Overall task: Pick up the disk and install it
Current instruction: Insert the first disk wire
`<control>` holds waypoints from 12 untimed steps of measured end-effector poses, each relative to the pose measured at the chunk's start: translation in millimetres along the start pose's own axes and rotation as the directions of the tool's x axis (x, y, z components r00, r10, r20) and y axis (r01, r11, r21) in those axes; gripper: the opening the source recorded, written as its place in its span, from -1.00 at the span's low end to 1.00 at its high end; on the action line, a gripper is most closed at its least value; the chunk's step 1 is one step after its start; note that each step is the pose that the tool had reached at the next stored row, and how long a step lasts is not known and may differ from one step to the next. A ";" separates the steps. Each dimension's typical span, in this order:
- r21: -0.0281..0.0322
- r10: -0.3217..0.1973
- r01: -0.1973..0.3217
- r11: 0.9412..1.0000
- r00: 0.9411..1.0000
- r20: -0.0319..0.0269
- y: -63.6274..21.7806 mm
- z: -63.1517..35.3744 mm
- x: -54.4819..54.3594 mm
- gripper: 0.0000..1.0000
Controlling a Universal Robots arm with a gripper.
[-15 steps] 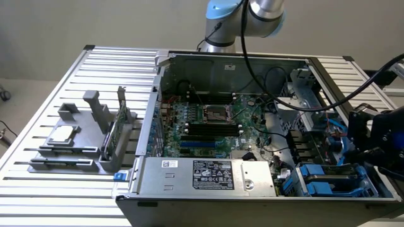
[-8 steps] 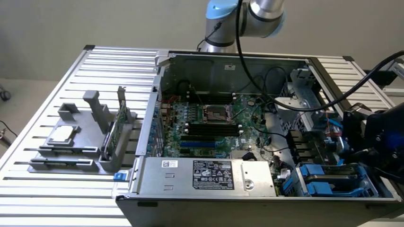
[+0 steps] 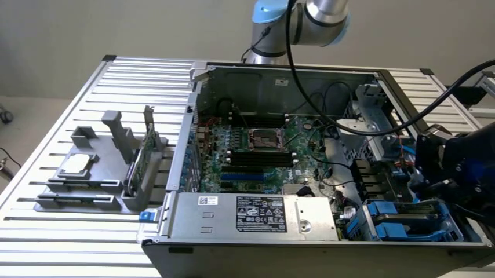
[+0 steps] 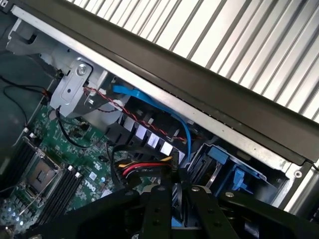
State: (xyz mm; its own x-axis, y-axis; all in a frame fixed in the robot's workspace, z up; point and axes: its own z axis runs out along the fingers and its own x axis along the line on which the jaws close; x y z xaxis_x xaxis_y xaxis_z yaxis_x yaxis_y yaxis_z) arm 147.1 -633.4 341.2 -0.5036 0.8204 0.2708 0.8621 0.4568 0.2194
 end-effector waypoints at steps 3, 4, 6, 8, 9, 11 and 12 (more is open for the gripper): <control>0.004 0.011 -0.011 1.000 1.000 -0.004 -0.1 0.2 0.0 -0.65; 0.005 0.015 -0.015 1.000 1.000 -0.004 -0.1 0.1 0.0 -0.65; 0.007 0.021 -0.021 1.000 1.000 -0.004 -0.1 0.0 -0.1 -0.65; 0.009 0.026 -0.026 1.000 1.000 -0.003 -0.1 0.0 -0.1 -0.65; 0.010 0.029 -0.029 1.000 1.000 -0.002 -0.1 0.0 0.0 -0.65; 0.014 0.033 -0.033 0.999 0.999 0.003 -0.1 -0.1 0.0 -0.65; 0.016 0.036 -0.036 0.999 0.999 0.006 -0.1 0.0 -0.1 -0.65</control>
State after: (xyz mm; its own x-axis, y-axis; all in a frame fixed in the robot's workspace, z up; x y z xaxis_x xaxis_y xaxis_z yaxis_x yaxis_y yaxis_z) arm 147.0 -633.5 341.1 -0.4723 0.8382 0.2727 0.8803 0.4326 0.1947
